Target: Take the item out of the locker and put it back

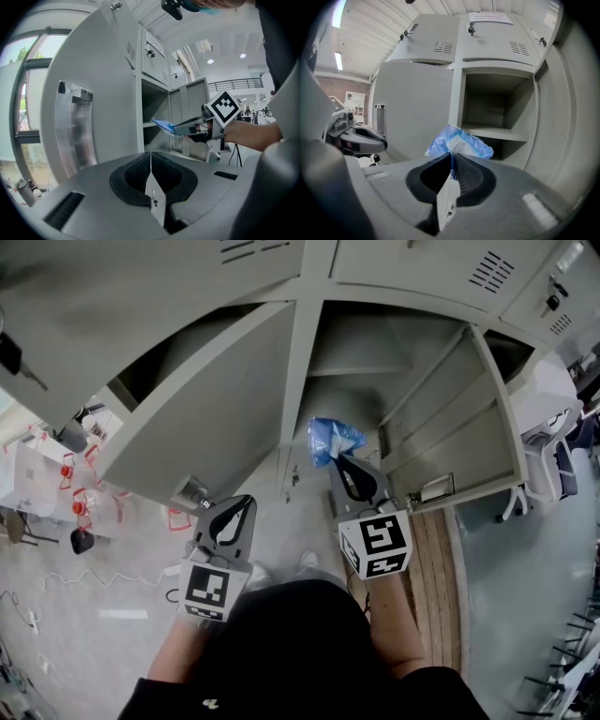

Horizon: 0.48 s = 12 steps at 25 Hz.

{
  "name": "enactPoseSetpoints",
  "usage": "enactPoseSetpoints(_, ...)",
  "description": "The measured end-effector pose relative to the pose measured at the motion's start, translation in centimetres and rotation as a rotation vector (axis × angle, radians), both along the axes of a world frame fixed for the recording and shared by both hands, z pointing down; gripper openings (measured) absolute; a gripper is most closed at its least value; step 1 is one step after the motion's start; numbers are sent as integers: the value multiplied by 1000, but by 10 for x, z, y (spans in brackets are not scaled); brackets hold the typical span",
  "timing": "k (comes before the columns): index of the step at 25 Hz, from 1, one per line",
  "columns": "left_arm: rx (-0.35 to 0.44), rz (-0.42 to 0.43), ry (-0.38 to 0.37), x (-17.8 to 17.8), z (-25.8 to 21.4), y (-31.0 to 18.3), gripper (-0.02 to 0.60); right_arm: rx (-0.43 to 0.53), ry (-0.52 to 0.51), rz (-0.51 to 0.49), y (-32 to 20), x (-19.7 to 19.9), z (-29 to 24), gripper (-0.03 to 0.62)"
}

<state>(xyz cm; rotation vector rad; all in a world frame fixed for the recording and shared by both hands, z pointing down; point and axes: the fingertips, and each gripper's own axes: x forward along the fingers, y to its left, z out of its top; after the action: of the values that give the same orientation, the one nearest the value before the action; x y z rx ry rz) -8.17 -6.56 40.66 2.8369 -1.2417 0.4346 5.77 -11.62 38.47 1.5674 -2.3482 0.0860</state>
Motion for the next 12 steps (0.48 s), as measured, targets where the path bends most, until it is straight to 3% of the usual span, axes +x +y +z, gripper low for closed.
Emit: enactPoseSetpoints(12,-6,-5,7,-3,3,1,13,13,-40,-23,43,-8,12,26)
